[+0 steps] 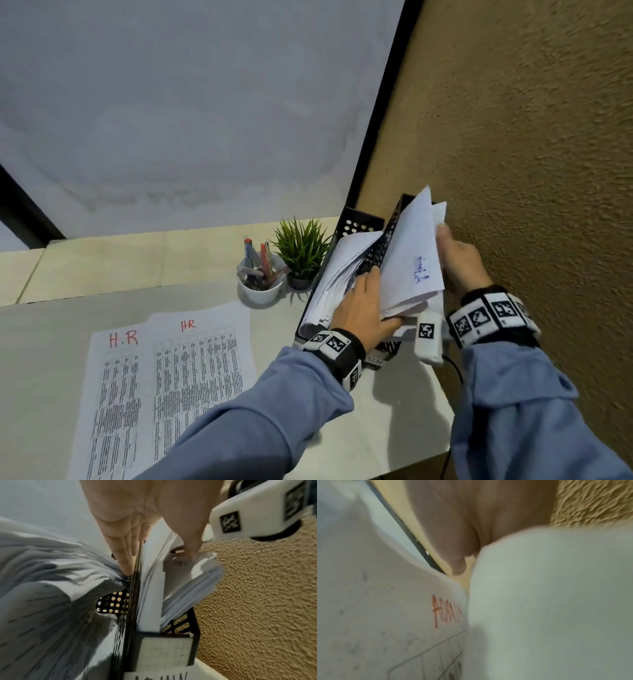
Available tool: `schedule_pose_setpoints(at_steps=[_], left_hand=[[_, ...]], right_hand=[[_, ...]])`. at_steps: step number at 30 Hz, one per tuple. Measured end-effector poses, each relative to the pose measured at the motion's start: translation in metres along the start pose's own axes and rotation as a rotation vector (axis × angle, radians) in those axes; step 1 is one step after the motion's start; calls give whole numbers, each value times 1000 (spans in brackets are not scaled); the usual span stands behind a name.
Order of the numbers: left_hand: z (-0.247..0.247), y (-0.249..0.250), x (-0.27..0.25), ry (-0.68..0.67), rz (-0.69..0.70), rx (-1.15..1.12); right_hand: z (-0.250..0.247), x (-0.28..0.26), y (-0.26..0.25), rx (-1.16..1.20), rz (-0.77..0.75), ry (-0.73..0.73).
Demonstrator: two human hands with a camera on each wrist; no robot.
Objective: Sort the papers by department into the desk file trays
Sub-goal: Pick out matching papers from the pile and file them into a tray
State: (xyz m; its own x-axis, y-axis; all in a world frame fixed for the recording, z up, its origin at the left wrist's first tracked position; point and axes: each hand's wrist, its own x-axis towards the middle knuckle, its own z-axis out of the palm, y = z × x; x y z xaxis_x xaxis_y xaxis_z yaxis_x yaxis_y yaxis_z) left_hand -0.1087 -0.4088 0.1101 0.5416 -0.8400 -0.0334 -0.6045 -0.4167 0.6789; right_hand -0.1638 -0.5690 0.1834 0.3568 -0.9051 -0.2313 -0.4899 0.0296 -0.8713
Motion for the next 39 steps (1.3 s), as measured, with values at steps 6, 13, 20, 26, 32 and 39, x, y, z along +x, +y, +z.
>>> schedule_pose_setpoints(at_steps=[6, 13, 20, 26, 32, 39], left_hand=[[-4, 5, 0, 52, -38, 8], [-8, 10, 10, 103, -58, 15], [-20, 14, 7, 109, -53, 129], [-20, 28, 8, 145, -44, 139], [-5, 14, 11, -41, -83, 74], [-5, 5, 3, -109, -10, 75]], right_hand=[[-16, -30, 44, -159, 123, 79], [21, -59, 68, -116, 174, -75], [24, -78, 42, -266, -258, 43], [7, -101, 7, -433, -503, 127], [25, -92, 25, -606, -349, -17], [25, -84, 35, -544, -296, -14]])
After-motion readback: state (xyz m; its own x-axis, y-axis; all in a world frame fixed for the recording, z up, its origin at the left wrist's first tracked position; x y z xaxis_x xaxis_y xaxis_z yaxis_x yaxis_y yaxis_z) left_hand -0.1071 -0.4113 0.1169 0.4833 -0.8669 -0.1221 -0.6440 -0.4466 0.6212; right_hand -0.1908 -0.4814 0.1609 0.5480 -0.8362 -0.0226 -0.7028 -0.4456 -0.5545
